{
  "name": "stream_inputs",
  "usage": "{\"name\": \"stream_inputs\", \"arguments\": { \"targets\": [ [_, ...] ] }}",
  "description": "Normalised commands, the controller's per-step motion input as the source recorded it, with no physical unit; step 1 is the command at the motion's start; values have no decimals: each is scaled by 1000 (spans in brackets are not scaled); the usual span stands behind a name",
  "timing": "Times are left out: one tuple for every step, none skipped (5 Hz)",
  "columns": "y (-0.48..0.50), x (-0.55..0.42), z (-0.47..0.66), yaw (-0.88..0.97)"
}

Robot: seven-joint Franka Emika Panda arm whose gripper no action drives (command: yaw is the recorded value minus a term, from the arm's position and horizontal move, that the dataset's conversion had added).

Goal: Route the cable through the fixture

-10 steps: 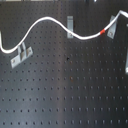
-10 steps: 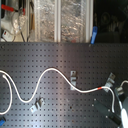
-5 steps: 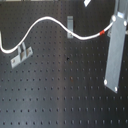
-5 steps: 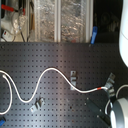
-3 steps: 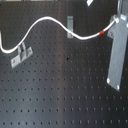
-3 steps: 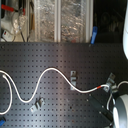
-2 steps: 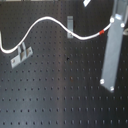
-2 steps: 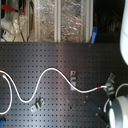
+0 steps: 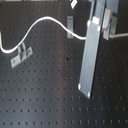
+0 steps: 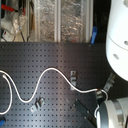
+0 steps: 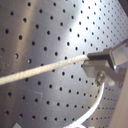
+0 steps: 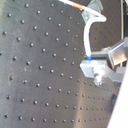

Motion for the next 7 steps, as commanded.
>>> {"name": "stream_inputs", "arguments": {
  "targets": [
    [42, -71, -106, -249],
    [-144, -75, -359, -211],
    [-232, 39, -355, -466],
    [-329, 207, -169, -580],
    [-230, 388, -1, -451],
    [-318, 447, -5, -406],
    [-325, 343, -55, -246]
  ]
}}
